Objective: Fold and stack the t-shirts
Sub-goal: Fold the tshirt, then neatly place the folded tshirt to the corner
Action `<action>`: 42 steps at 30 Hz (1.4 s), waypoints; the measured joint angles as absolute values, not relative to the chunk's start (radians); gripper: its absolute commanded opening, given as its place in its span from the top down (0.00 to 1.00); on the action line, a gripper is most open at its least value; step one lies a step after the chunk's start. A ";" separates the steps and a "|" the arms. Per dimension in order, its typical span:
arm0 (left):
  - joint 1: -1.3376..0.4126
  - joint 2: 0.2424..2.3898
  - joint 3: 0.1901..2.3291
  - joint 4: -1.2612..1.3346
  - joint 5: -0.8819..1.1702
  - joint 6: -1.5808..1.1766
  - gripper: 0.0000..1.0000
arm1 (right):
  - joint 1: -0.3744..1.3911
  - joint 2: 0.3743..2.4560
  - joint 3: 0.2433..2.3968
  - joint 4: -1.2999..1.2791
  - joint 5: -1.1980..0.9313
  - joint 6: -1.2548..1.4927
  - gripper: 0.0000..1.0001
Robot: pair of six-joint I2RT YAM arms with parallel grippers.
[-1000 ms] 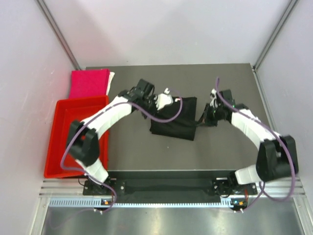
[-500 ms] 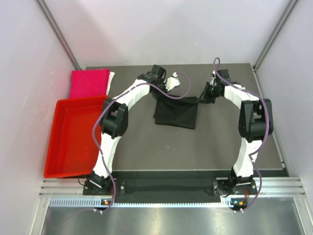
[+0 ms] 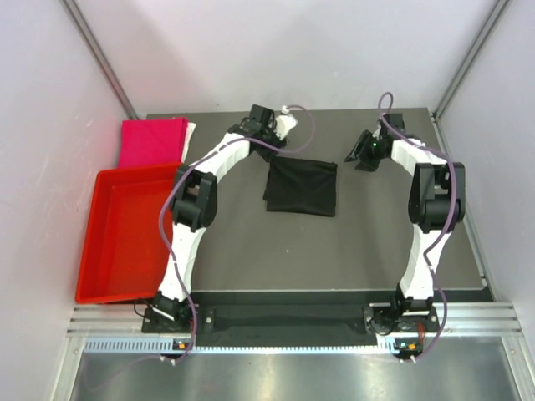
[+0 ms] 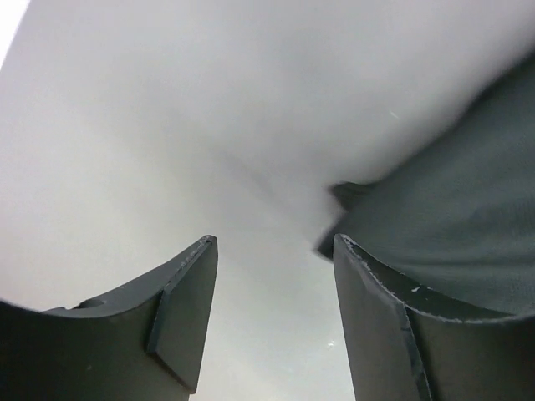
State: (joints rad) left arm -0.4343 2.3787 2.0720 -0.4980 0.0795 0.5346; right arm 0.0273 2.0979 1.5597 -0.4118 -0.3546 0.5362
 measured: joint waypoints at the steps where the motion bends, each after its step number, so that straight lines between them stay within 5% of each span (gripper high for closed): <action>1: -0.422 2.378 2.082 -0.497 0.096 0.501 0.37 | 0.019 2.093 1.560 -0.410 -0.339 0.532 0.51; 5: -0.352 2.336 2.056 -0.466 0.197 0.360 0.38 | 0.011 2.007 1.488 -0.369 -0.295 0.508 0.58; 9: -0.293 2.219 1.857 -0.409 0.290 0.248 0.35 | 0.046 1.845 1.317 -0.306 -0.300 0.482 0.43; 13: -0.292 2.197 1.790 -0.387 0.346 0.171 0.32 | 0.100 1.868 1.322 -0.262 -0.304 0.469 0.47; 24: -0.317 2.372 1.969 -0.361 0.444 0.047 0.32 | 0.121 2.140 1.506 -0.215 -0.279 0.519 0.75; 42: -0.316 2.505 2.096 -0.344 0.496 -0.108 0.40 | 0.112 2.098 1.440 -0.190 -0.263 0.550 0.69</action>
